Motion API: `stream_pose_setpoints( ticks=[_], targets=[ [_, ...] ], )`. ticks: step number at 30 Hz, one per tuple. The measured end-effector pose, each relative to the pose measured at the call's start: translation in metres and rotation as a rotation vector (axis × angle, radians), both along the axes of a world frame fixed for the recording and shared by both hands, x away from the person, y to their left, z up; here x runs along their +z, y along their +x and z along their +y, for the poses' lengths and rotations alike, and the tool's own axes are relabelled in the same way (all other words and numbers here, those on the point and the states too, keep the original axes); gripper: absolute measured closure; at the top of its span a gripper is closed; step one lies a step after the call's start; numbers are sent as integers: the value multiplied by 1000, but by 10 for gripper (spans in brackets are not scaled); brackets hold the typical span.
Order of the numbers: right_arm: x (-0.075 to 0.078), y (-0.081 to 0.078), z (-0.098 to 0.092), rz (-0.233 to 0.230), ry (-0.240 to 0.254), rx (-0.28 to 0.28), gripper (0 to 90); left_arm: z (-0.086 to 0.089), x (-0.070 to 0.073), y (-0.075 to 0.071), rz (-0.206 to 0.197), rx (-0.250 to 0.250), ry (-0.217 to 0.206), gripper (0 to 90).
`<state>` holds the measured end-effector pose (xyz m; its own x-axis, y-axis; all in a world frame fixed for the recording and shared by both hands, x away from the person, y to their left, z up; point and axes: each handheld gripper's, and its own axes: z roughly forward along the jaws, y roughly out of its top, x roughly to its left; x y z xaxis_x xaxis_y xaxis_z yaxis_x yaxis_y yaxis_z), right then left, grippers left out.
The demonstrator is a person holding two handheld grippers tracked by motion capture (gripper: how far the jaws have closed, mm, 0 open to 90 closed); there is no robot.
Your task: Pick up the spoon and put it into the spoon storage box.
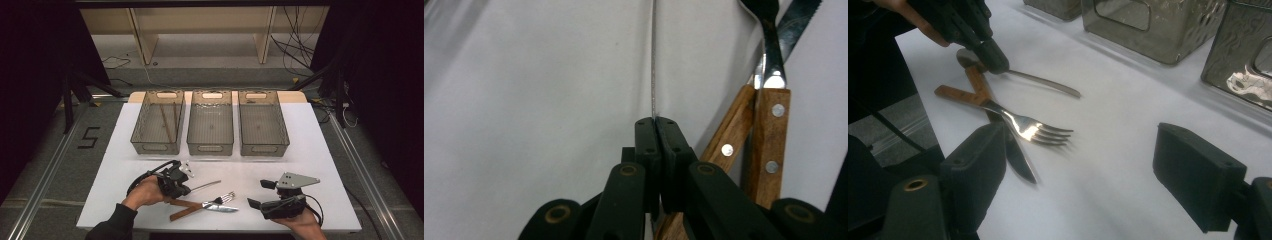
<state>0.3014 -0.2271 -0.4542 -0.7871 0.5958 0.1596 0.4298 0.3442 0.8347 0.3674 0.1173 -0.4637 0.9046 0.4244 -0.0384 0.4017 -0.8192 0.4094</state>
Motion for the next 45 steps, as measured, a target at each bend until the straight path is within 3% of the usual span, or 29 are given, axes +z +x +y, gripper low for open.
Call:
stream_pose_setpoints(
  ticks=[11,14,25,30,34,45],
  targets=[
    [0,0,0,-3,4,-2,220,3,3,1,-12,4,-3,894],
    [0,0,0,-3,4,-2,220,6,4,2,-21,25,-22,895],
    [2,-2,2,-23,9,-5,220,24,26,3,-57,60,-60,894],
    [7,-6,9,-63,-9,3,221,23,34,-2,-56,51,-78,894],
    [12,-10,20,-108,-25,25,223,15,37,-7,-43,17,-80,894],
    [24,-24,58,-269,-137,113,246,-12,41,-17,-3,-87,-94,894]
  ],
)
